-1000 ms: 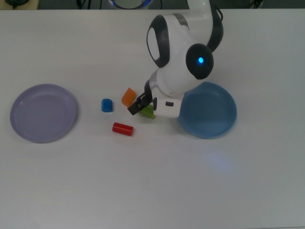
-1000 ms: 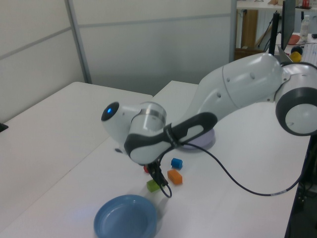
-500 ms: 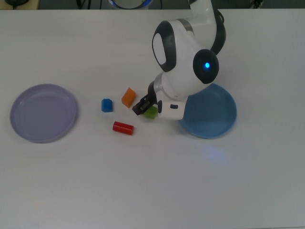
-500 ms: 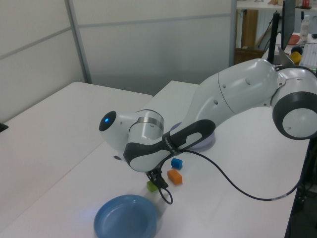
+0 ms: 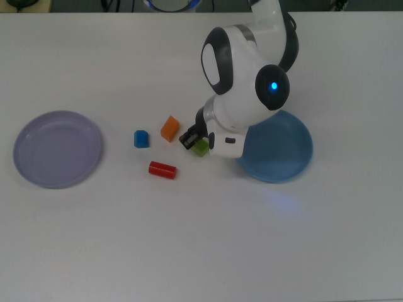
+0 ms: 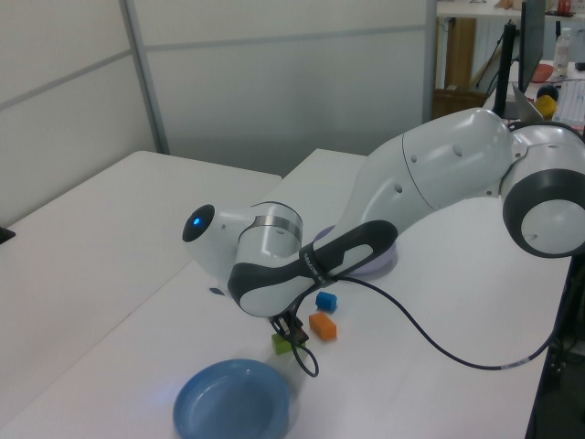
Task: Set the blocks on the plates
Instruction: 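Close the gripper on the green block and lift it, then carry the green block over the blue plate and release it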
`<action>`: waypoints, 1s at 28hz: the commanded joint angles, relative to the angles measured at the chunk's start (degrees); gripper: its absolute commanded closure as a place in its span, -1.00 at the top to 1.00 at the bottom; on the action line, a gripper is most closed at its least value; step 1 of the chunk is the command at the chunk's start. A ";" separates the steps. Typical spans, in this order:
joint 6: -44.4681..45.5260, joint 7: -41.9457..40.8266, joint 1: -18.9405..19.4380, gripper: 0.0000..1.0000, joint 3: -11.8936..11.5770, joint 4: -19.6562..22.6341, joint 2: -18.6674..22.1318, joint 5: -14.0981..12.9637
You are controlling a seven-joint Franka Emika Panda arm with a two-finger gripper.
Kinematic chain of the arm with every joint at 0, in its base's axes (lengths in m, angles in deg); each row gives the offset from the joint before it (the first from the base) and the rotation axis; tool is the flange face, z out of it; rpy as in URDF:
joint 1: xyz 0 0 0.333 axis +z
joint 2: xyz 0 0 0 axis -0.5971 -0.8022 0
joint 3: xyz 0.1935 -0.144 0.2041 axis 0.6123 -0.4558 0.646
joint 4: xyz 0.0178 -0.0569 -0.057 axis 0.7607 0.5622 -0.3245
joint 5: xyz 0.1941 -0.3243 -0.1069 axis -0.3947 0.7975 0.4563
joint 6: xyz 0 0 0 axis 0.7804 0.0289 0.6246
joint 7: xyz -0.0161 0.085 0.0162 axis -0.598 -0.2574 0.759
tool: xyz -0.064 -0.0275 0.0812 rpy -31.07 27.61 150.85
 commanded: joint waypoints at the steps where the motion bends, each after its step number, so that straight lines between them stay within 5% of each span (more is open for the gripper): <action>1: 0.29 -1.21 0.71 -1.00 -0.42 -0.05 0.38 0.55; 13: 1.08 -0.95 0.71 -1.00 0.37 -1.81 5.03 -2.97; 19: 2.66 -0.33 0.71 -1.00 3.79 -1.89 6.62 -4.11; 28: 1.53 3.00 0.80 -0.96 9.77 -1.81 3.73 -5.52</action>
